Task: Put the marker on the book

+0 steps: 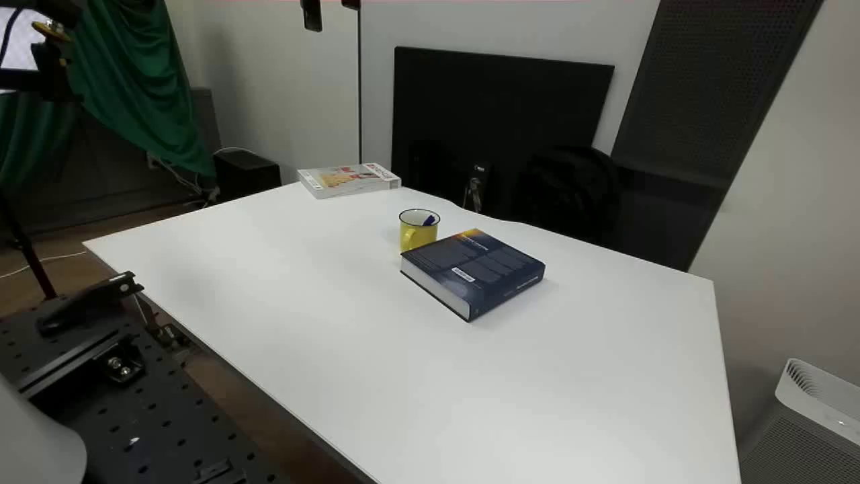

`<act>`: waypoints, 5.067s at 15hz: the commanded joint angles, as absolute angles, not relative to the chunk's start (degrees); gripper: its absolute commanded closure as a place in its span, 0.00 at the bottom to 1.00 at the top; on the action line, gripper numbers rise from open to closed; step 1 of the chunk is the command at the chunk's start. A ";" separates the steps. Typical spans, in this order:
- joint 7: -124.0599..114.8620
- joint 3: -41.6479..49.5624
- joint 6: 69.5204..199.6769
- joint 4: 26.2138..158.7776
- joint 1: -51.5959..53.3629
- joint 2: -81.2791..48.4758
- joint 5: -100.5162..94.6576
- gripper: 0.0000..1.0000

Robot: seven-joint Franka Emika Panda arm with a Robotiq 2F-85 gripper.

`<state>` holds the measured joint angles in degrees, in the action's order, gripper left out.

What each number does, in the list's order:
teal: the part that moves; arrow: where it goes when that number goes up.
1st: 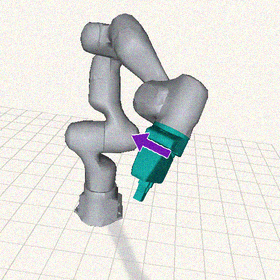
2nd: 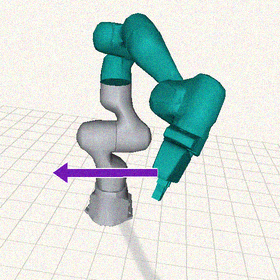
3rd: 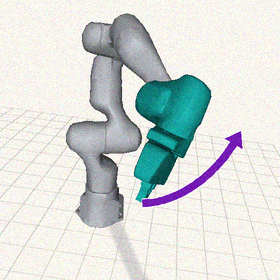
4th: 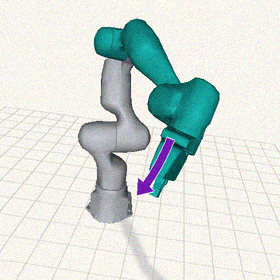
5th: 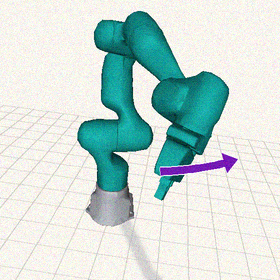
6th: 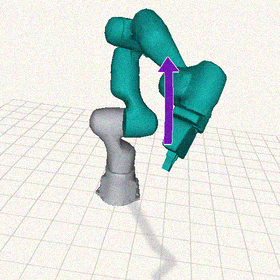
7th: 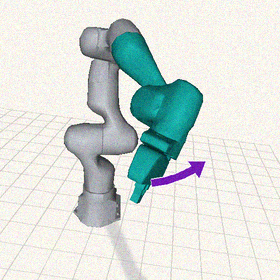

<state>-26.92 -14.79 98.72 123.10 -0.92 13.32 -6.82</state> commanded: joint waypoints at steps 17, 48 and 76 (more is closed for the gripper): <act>-13.76 -2.82 105.82 126.77 -1.62 8.50 -1.52 0.00; -5.44 0.67 140.93 113.31 -2.83 -23.06 6.12 0.00; 1.14 -11.36 154.48 108.61 -9.84 -38.27 36.52 0.00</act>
<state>-0.08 -11.05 154.86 107.80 -9.42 -38.52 35.96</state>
